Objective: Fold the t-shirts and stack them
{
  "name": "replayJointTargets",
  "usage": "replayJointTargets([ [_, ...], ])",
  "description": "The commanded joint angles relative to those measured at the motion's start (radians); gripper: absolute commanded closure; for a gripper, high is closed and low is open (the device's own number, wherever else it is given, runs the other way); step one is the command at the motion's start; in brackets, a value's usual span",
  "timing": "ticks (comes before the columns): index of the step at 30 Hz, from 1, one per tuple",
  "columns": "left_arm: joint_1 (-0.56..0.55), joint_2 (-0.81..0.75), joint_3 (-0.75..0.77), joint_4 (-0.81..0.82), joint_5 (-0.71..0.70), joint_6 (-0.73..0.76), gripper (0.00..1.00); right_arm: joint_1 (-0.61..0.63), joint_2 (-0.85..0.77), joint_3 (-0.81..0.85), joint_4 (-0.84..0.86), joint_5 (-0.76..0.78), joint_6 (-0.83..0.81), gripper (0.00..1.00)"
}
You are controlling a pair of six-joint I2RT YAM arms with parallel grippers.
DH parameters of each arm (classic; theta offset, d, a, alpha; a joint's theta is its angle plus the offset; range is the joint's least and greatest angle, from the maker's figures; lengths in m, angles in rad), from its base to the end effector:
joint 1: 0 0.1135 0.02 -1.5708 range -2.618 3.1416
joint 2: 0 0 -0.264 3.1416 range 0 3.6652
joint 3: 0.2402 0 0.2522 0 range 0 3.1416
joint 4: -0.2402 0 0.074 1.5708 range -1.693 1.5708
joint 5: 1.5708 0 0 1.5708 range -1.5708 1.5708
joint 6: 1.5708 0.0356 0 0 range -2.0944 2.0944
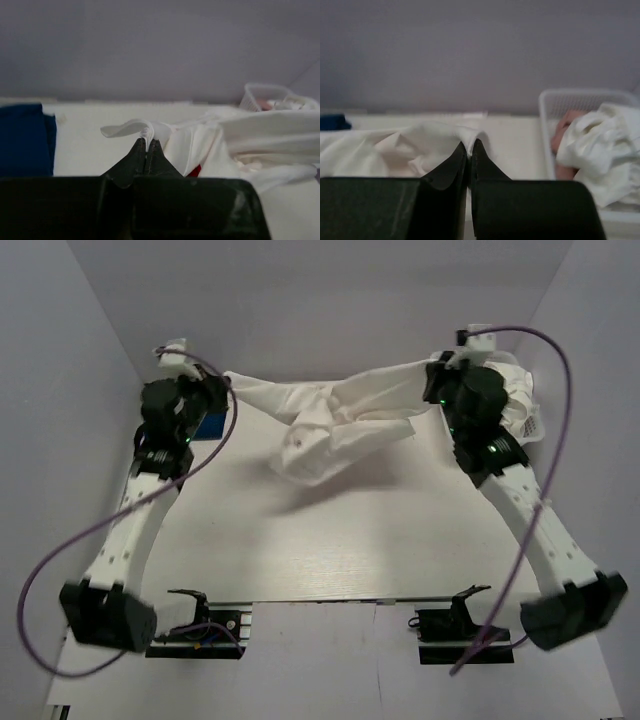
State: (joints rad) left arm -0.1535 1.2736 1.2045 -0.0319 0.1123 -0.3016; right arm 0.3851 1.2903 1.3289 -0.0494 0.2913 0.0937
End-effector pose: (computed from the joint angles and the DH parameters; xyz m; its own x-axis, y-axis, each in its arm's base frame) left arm 0.2959 -0.0498 0.3978 -0.1730 -0.2719 -0.9466 0.2207 0.9260 -0.3063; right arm 0.2795 0.1023 0.4354 -0.0187 0.0891 -0.9958 -0.0923 0.9916 0.0905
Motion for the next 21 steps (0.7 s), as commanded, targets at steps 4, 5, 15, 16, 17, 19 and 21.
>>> replayJointTargets([
  [4, 0.003, -0.367, -0.060, 0.030, -0.180, 0.067, 1.00, -0.008, -0.310, -0.085, 0.163, 0.210, -0.080, 1.00],
  [5, 0.003, -0.429, -0.051, 0.003, -0.209, 0.077, 1.00, -0.006, -0.336, -0.088, 0.167, 0.194, -0.083, 1.00],
  [15, 0.012, -0.585, 0.128, -0.130, -0.431, 0.087, 1.00, -0.006, -0.505, 0.092, 0.191, 0.192, -0.190, 1.00],
  [16, 0.012, -0.594, 0.179, -0.141, -0.431, 0.087, 1.00, -0.006, -0.497, 0.116, 0.184, 0.189, -0.210, 1.00],
  [17, 0.012, -0.606, 0.199, -0.141, -0.431, 0.087, 1.00, -0.006, -0.491, 0.165, 0.178, 0.186, -0.222, 1.00],
  [19, 0.012, -0.618, 0.245, -0.141, -0.405, 0.087, 1.00, -0.005, -0.480, 0.228, 0.154, 0.154, -0.241, 1.00],
  [21, 0.012, -0.619, 0.276, -0.152, -0.386, 0.087, 1.00, -0.006, -0.467, 0.280, 0.141, 0.131, -0.247, 1.00],
])
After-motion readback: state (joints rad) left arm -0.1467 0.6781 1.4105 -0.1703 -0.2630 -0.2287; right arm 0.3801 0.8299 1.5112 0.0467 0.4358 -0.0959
